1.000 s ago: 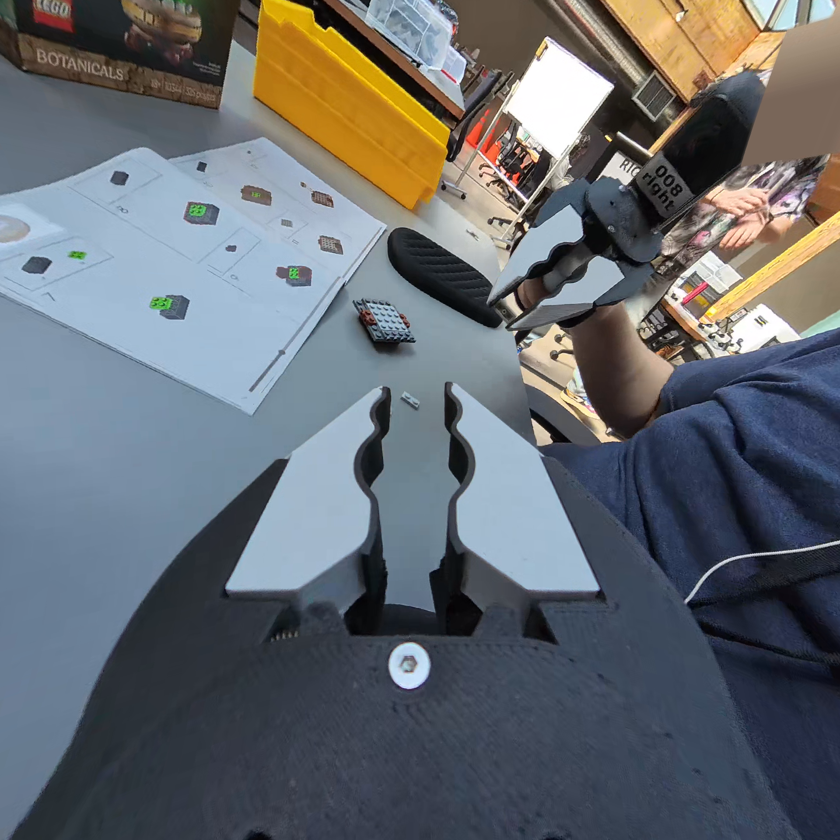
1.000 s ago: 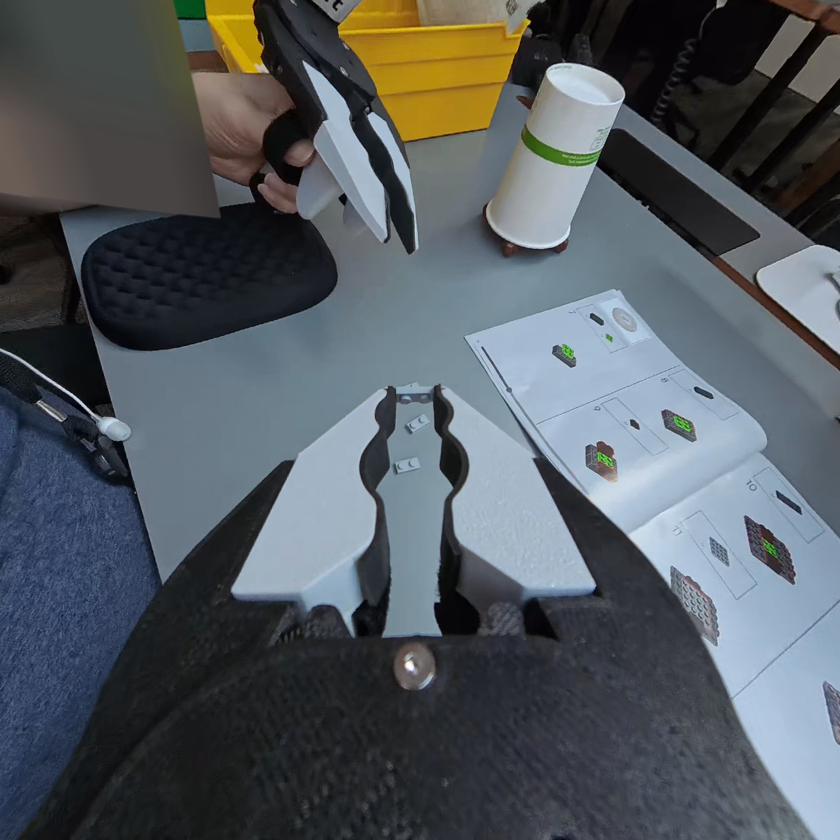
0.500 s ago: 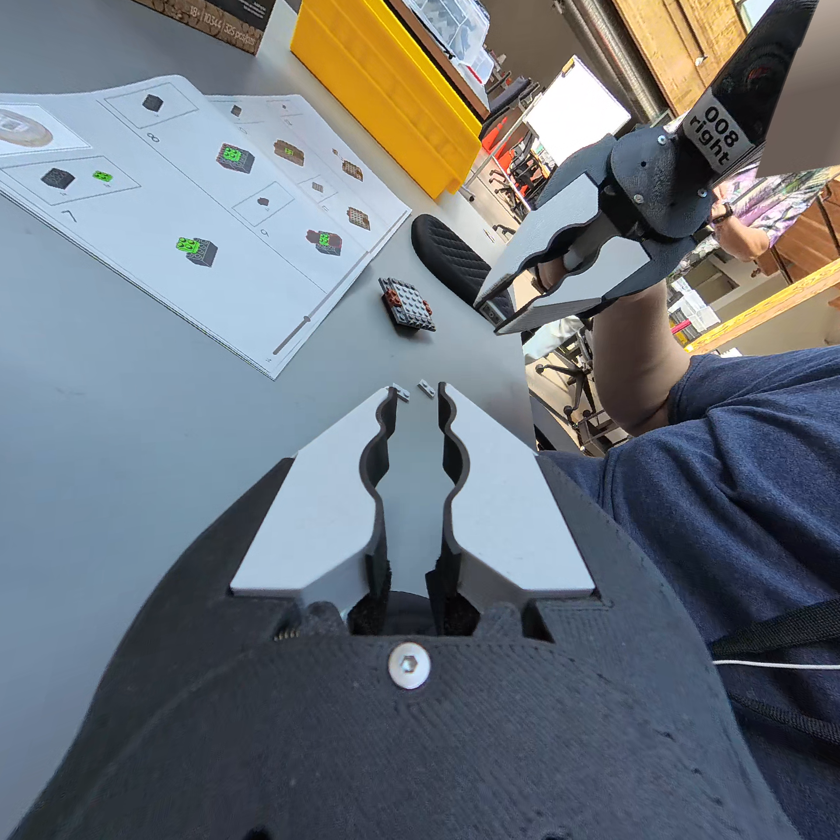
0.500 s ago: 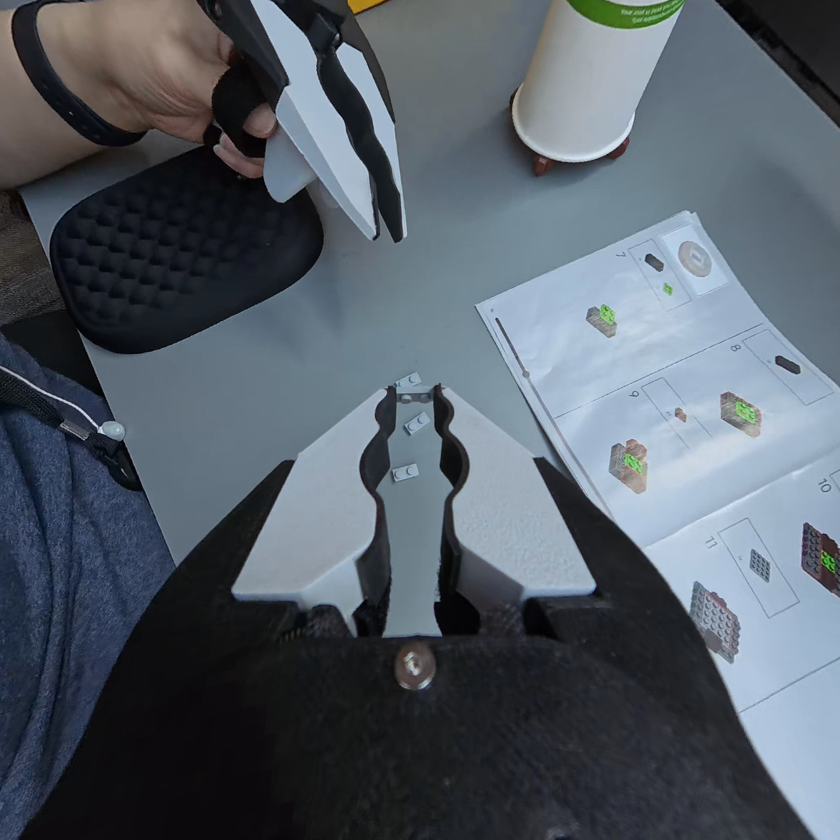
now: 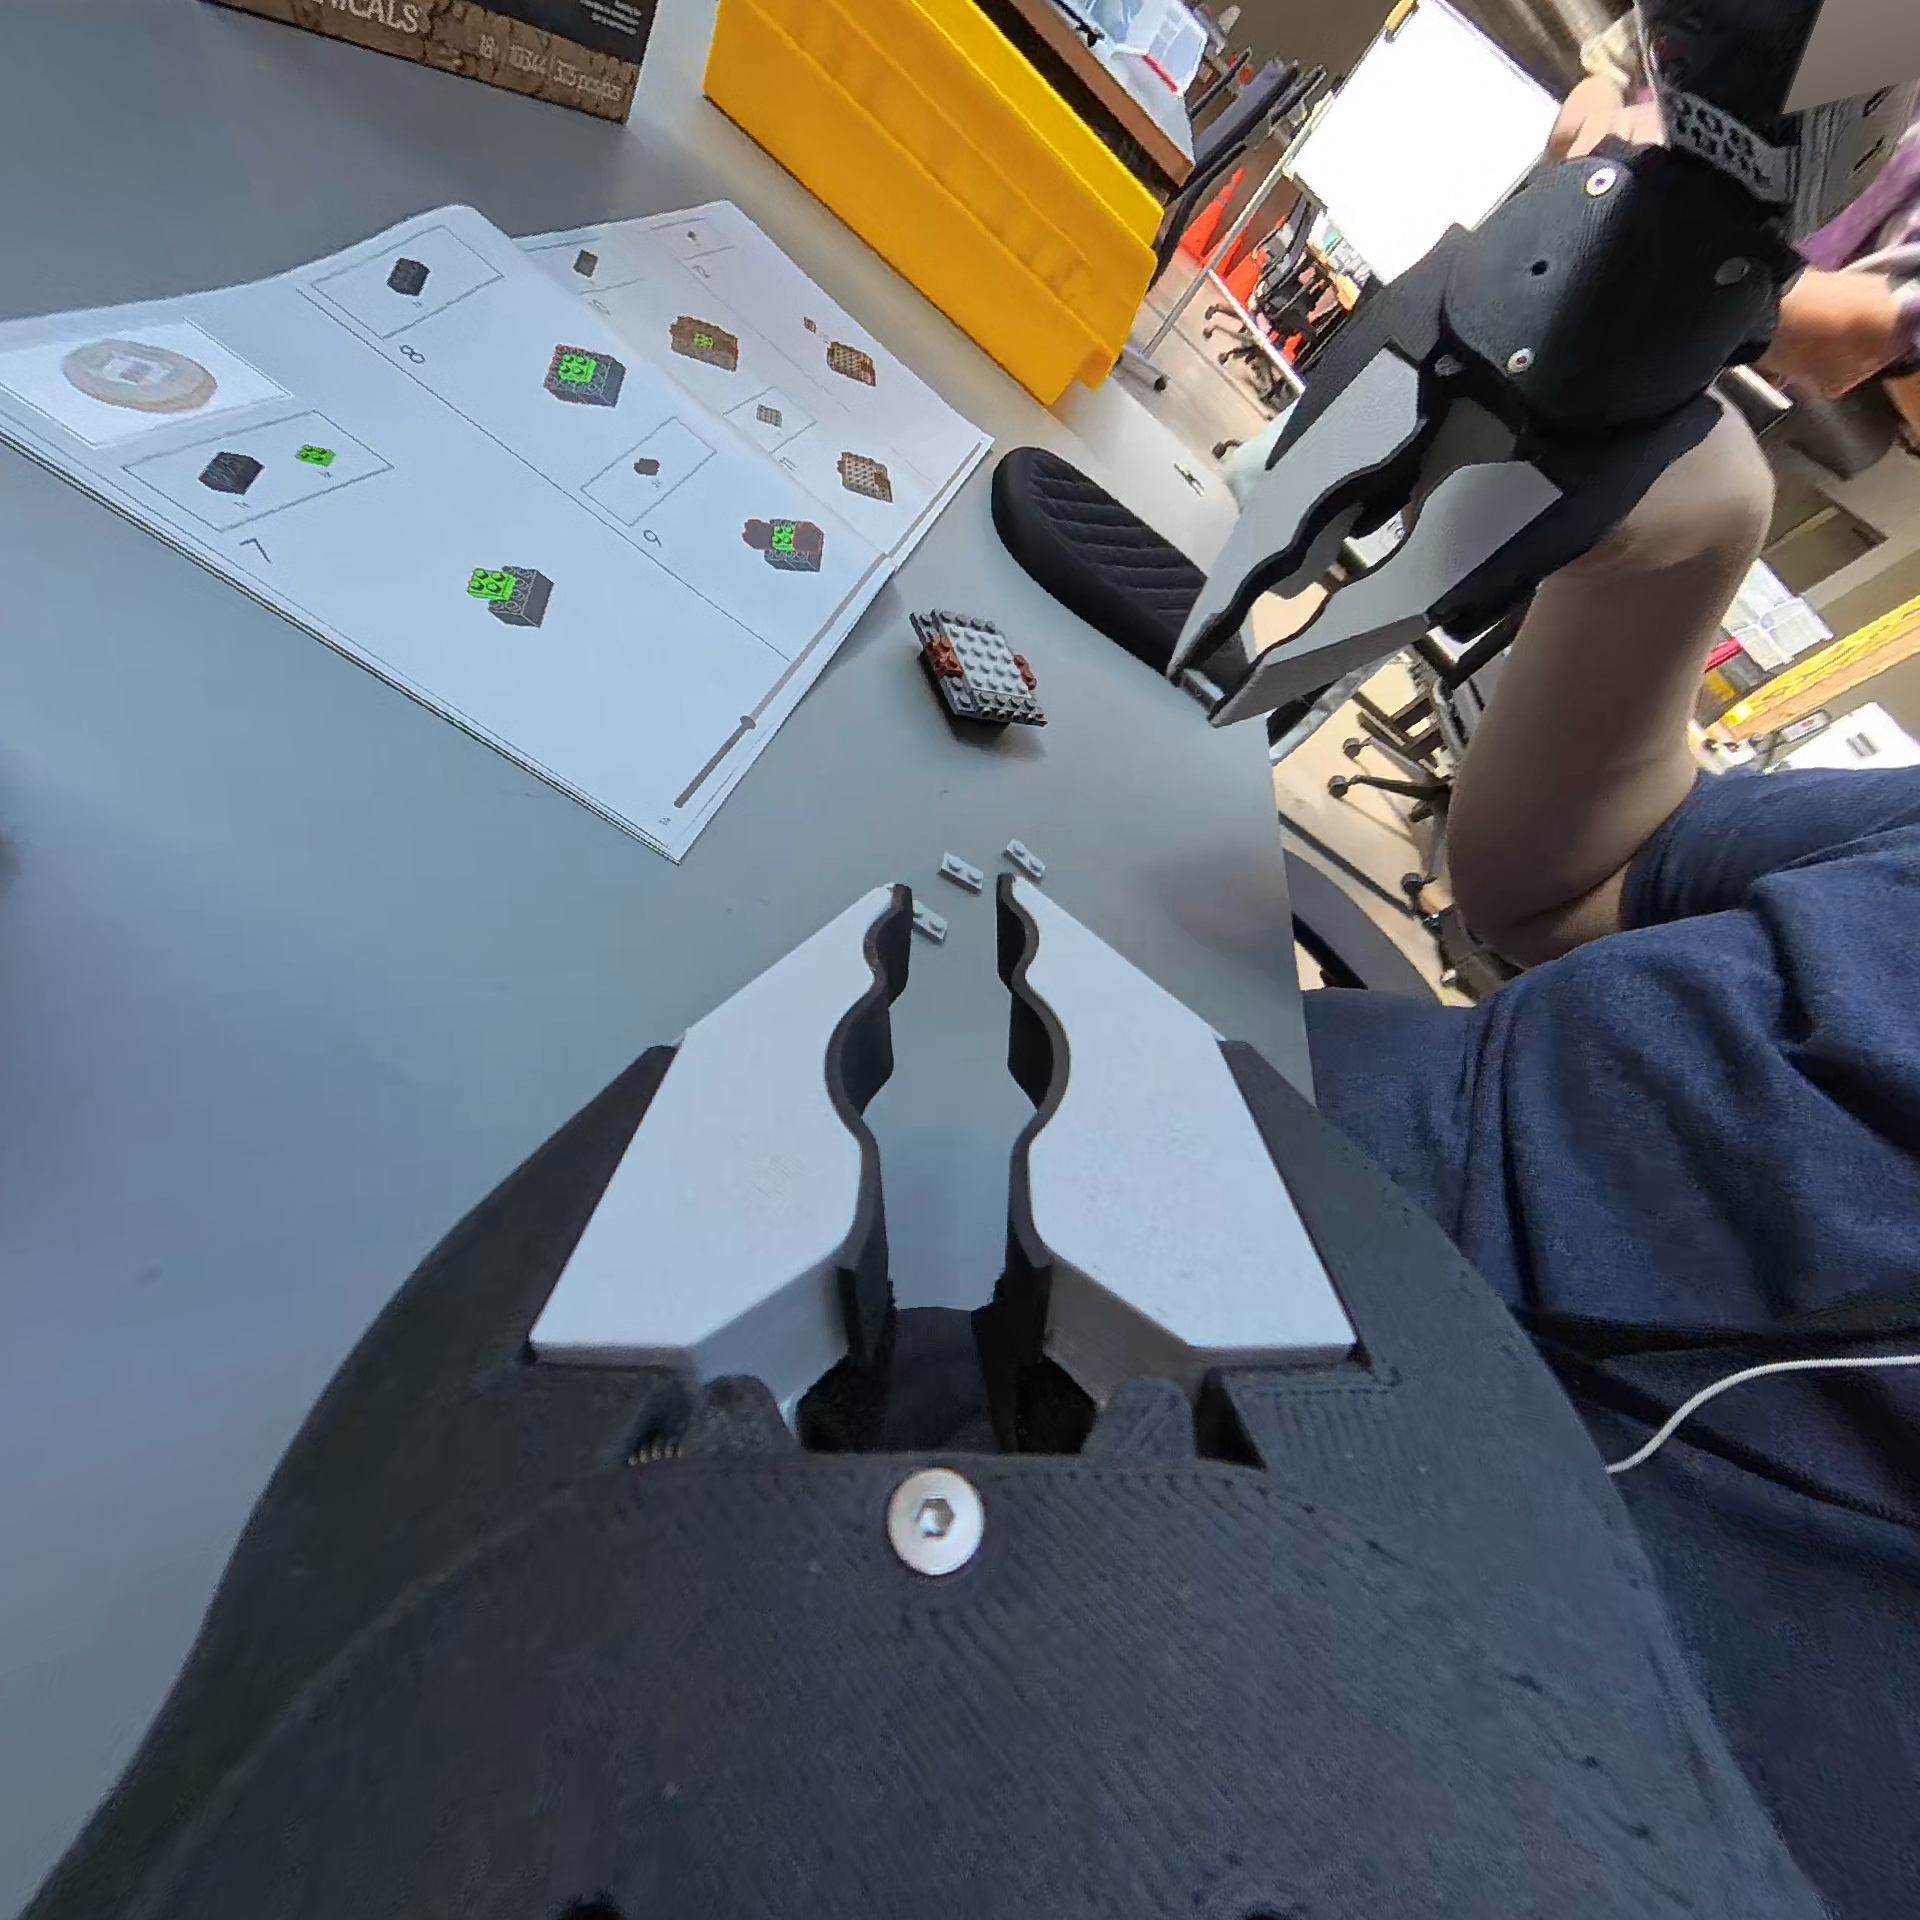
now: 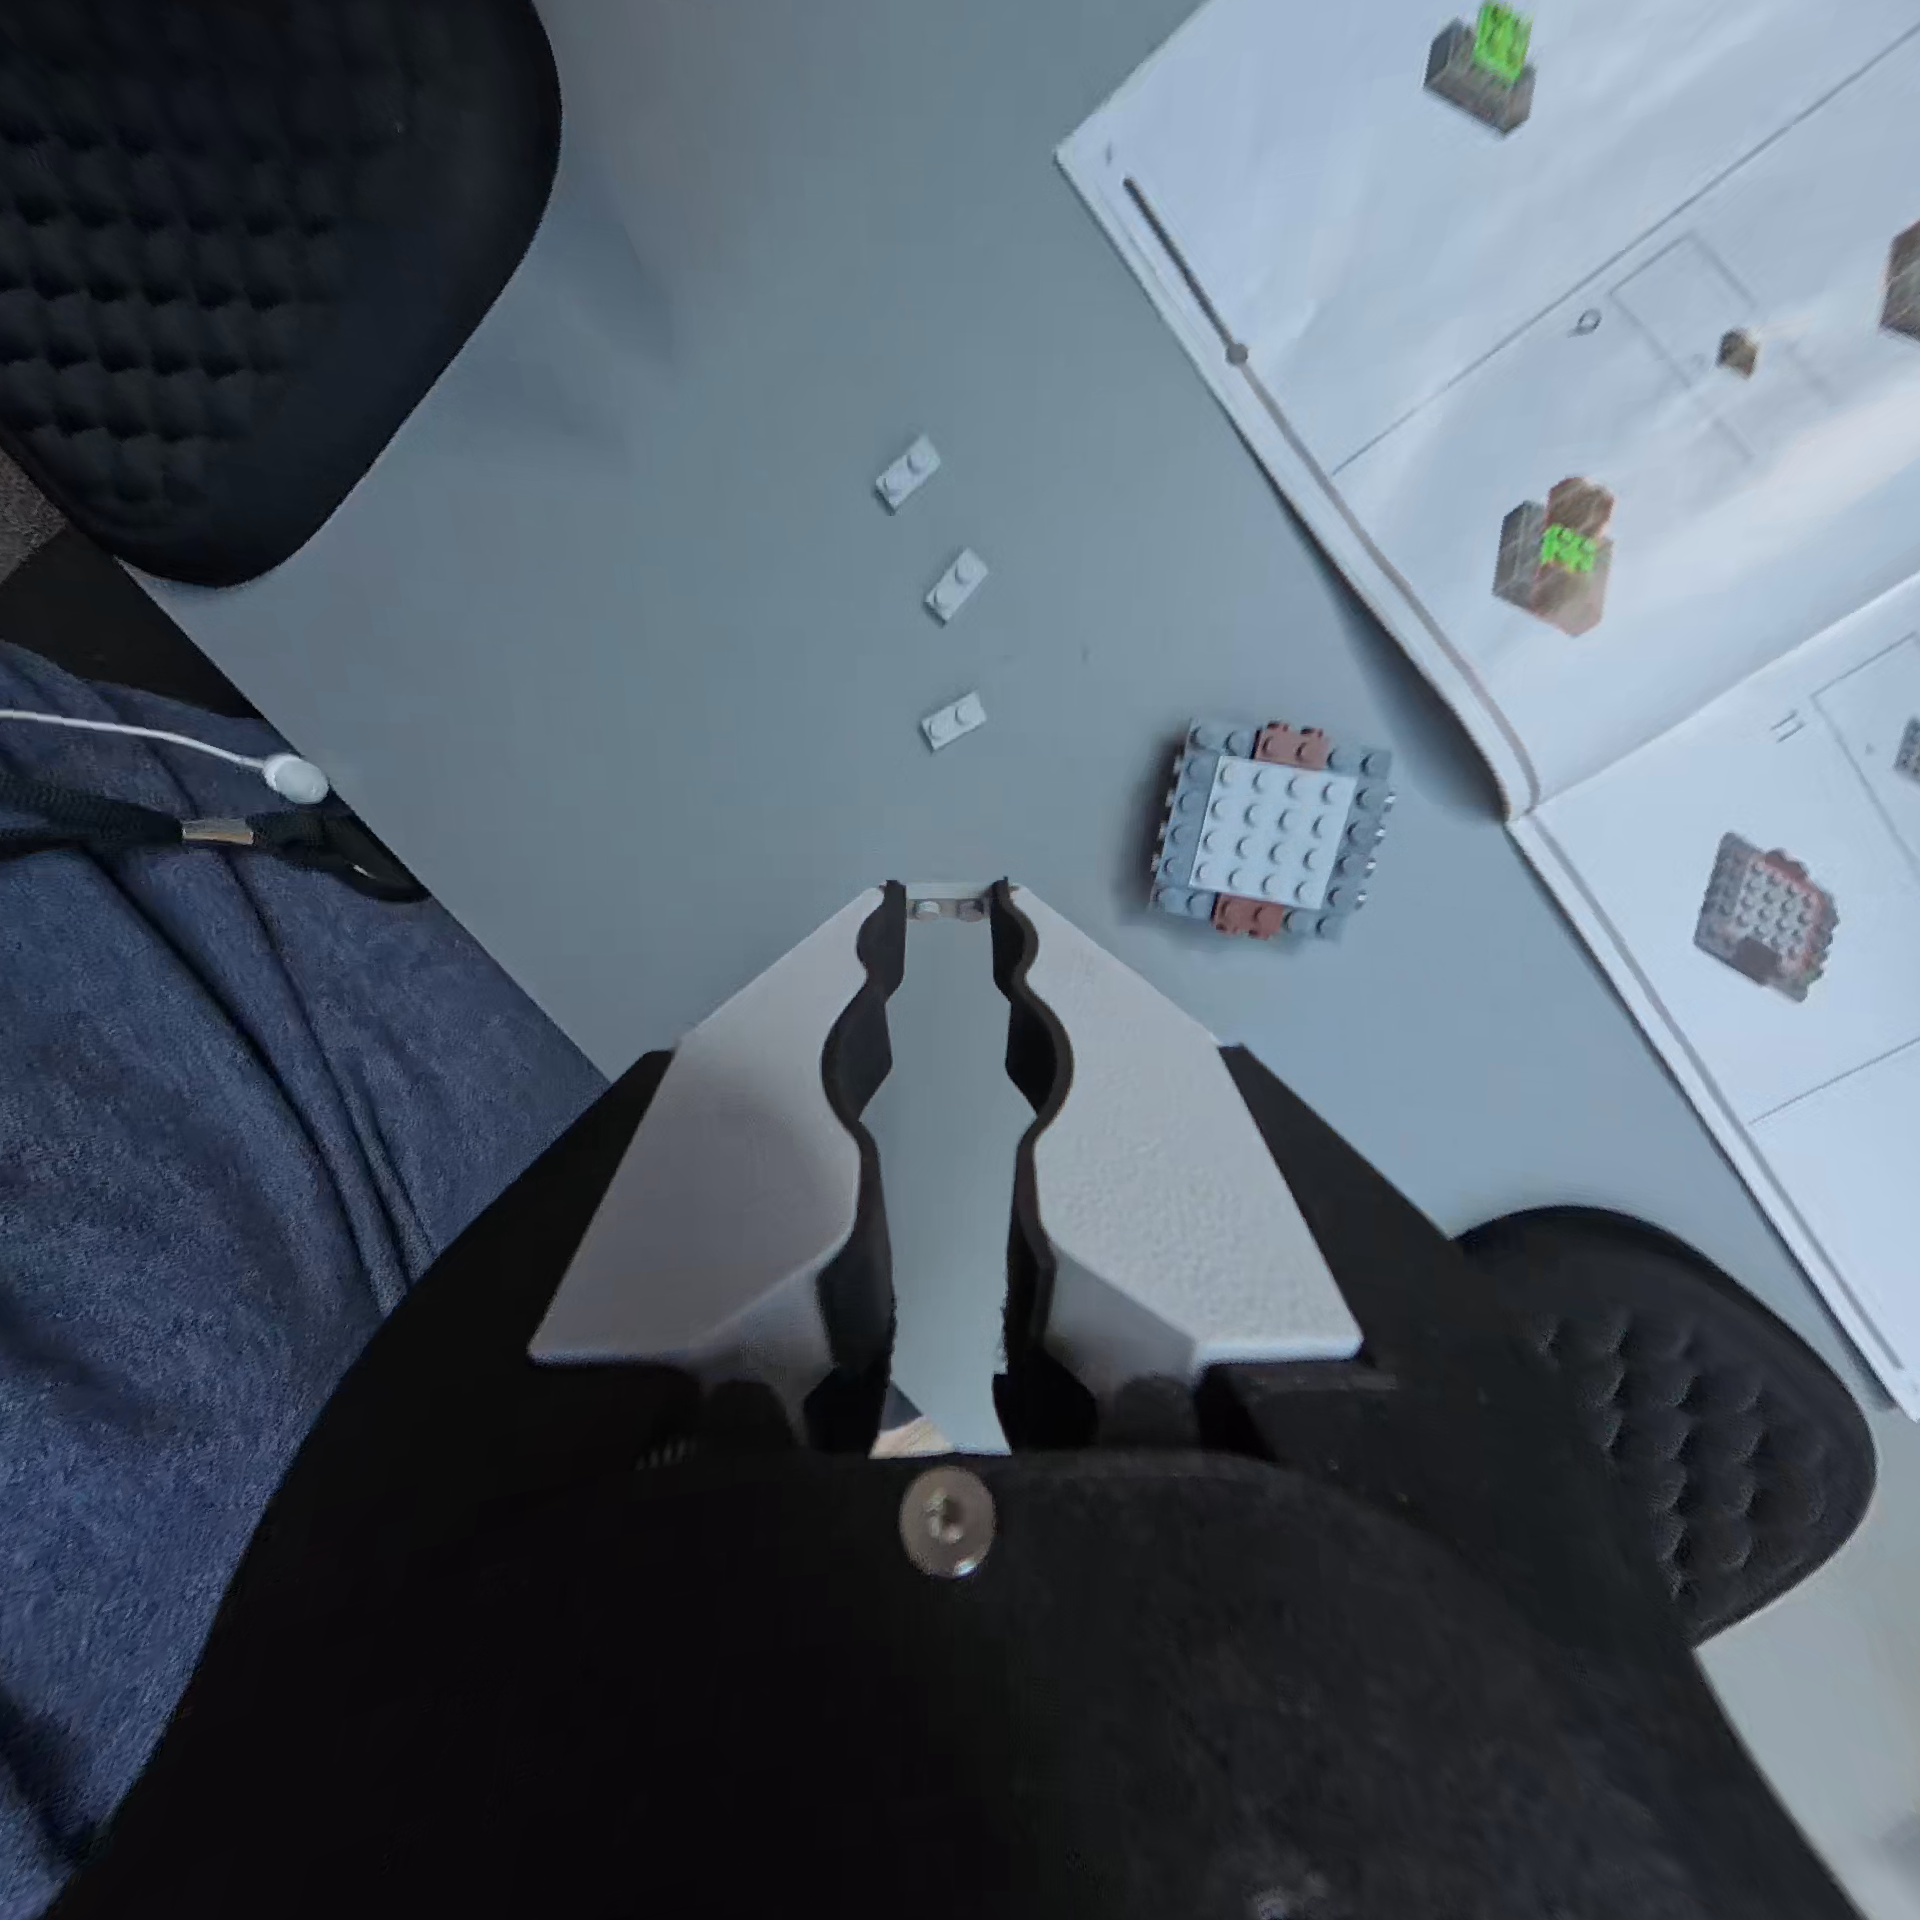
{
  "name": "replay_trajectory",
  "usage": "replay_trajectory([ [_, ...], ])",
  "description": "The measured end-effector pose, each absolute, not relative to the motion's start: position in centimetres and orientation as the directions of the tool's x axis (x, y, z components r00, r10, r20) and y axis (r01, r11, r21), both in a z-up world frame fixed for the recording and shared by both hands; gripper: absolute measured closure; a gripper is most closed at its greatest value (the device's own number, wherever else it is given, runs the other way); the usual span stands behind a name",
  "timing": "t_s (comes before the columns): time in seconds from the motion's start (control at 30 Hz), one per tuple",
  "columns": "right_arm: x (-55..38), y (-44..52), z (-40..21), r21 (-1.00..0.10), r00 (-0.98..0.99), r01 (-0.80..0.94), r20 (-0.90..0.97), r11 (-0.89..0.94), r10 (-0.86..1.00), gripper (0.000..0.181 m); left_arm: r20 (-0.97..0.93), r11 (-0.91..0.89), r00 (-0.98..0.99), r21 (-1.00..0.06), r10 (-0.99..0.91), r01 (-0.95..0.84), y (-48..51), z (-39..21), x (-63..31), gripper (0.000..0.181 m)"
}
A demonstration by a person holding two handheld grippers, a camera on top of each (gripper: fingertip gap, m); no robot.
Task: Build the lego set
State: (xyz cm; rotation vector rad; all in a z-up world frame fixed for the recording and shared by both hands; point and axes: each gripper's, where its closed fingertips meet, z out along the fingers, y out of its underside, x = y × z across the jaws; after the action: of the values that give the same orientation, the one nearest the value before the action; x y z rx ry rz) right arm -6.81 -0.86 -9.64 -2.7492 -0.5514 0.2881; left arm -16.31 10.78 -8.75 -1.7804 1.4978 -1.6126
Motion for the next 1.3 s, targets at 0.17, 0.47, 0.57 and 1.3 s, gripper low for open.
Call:
replay_trajectory([
  [0.17, -6.0, -4.0, -12.8, -0.260, 0.920, 0.351, -0.081, -0.900, 0.382, 0.166, 0.386, -0.274, -0.118, -0.809, -0.915, -0.520, 10.7, -8.6, -16.9, 0.161],
  [0.47, -7.8, -2.5, -15.8, -0.150, 0.854, 0.515, 0.009, -0.844, 0.520, 0.165, 0.419, -0.363, 0.002, -0.783, -0.908, -0.506, 8.7, -7.2, -17.9, 0.162],
  [0.57, -8.0, -1.8, -16.3, -0.106, 0.836, 0.547, 0.011, -0.830, 0.549, 0.165, 0.408, -0.383, 0.059, -0.783, -0.911, -0.490, 8.9, -6.5, -18.6, 0.162],
  [1.3, -2.8, -0.4, -5.1, -0.319, 0.941, 0.337, 0.070, -0.886, 0.333, 0.156, 0.370, -0.410, 0.182, -0.760, -0.911, -0.505, 8.5, -5.4, -18.8, 0.160],
])
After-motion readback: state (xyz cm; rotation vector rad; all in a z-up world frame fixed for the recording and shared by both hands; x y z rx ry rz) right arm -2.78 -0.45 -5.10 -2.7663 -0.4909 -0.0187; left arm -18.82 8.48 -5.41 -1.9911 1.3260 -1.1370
